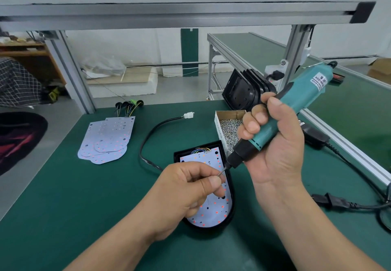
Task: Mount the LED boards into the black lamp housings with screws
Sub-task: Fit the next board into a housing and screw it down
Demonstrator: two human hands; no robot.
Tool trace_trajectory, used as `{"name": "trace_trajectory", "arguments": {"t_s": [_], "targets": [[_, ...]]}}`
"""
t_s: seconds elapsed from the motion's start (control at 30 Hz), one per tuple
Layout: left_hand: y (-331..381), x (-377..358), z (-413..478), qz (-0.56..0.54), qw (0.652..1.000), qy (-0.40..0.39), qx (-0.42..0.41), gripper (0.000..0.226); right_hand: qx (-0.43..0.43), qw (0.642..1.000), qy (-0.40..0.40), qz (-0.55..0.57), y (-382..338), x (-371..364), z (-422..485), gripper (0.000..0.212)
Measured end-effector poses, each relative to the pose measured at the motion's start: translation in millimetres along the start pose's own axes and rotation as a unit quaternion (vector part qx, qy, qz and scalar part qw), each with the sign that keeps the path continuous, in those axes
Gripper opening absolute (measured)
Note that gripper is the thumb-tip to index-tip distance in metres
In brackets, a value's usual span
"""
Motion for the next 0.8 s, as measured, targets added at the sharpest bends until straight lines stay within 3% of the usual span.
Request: {"name": "trace_trajectory", "arguments": {"t_s": [0.8], "targets": [[-0.1,-6.2,-0.5,-0.025,0.999,0.04,-0.007,0.004,0.023,0.999,-0.029,-0.009,-3.5,-0.7,-1.0,0.009]]}}
Point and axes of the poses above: each hand's wrist, its own z-axis towards the middle knuckle, its own x-axis out of the back of the hand, y = z × x, the point moved 1 cm from there along z, towards the middle knuckle, and after that the axes turned 14 degrees about z, right-handed, at the moved point
